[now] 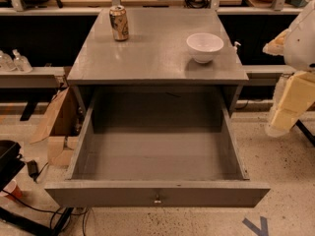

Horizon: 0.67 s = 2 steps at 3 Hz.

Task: Place orange can into top drawer

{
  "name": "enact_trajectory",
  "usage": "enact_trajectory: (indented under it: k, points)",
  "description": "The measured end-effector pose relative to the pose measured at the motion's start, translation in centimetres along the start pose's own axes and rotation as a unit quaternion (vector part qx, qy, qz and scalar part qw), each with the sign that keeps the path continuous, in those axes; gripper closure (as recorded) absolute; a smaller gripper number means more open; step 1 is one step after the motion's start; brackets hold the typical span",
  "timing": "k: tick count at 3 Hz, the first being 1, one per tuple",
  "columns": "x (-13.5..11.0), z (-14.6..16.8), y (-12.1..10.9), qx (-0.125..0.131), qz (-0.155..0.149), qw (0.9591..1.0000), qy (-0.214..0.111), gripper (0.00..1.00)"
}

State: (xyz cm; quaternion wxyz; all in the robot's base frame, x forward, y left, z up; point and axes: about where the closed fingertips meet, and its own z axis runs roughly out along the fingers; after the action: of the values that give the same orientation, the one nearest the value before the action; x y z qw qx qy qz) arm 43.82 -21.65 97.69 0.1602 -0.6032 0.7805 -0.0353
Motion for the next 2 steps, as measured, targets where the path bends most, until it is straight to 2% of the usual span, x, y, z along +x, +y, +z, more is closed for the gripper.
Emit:
enact_trajectory:
  k: [1, 2]
  points:
    - [-0.3, -0.1, -0.4, 0.007, -0.002, 1.0, -0.004, 0.0]
    - [-1.6, 1.1, -2.7, 0.027, -0.009, 0.999, -0.034, 0.0]
